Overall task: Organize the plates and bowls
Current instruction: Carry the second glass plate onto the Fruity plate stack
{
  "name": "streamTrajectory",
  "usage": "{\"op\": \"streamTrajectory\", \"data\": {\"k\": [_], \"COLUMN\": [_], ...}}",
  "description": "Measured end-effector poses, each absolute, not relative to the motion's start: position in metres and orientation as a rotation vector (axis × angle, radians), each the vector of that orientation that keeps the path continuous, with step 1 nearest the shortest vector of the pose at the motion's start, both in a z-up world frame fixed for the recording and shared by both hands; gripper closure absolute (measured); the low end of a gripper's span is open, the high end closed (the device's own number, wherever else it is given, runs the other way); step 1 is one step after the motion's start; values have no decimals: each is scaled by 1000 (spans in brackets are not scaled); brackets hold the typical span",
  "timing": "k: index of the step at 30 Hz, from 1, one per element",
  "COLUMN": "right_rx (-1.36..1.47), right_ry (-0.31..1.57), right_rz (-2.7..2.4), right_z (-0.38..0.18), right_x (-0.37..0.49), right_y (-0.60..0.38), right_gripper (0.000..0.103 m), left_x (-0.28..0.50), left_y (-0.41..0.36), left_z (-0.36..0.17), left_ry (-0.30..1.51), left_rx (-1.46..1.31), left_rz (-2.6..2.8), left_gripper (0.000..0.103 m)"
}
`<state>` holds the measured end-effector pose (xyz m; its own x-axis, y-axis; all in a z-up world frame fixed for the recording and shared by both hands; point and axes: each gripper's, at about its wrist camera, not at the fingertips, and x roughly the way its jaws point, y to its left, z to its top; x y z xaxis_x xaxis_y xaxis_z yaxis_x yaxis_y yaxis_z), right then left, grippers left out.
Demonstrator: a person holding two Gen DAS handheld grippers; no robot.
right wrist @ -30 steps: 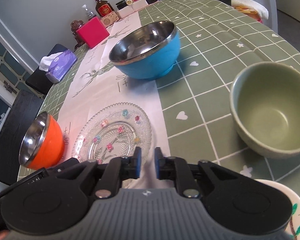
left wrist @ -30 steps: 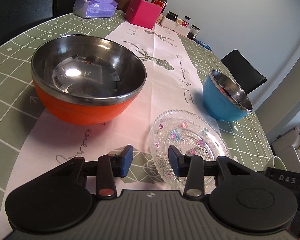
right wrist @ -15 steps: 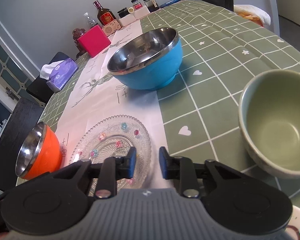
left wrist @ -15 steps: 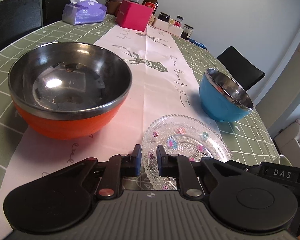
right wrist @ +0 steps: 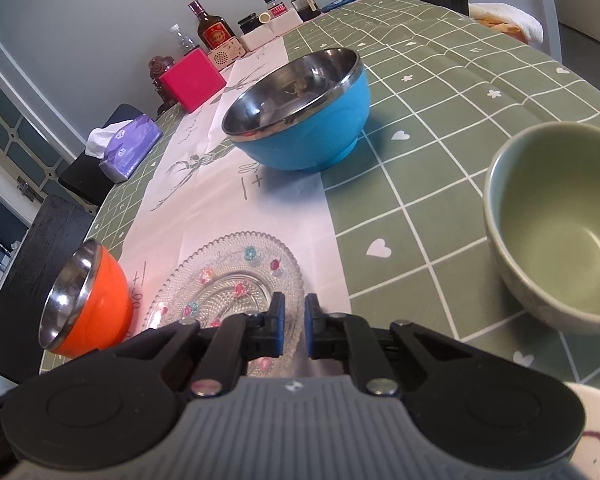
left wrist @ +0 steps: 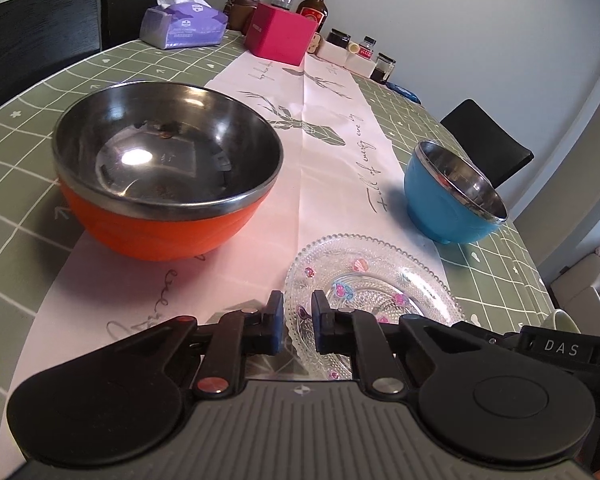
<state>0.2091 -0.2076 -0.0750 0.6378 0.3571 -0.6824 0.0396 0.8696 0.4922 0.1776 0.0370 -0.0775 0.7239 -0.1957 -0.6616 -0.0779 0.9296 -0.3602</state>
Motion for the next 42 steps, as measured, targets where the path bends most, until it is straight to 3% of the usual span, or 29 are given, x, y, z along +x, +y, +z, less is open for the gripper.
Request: {"op": "streamTrajectory", "data": {"k": [17,30,42], "right_rx": [516,544,570], "right_ry": [816,734,714], "right_rz": [216,126,-10], "right_z": [-44,-26,-39], "right_x": [146,73,39], "right_y": [-213,-265,-319], "right_gripper": [96,96,96], "left_x": [113,65,57], "left_y": [39,-5,-61], "left_z": [-47,-32,-49], "left_ry": [717,704,763], "left_rx": [-425,-400,-330], "left_rz": [-76,-242,-363], "left_gripper": [88,88,88]}}
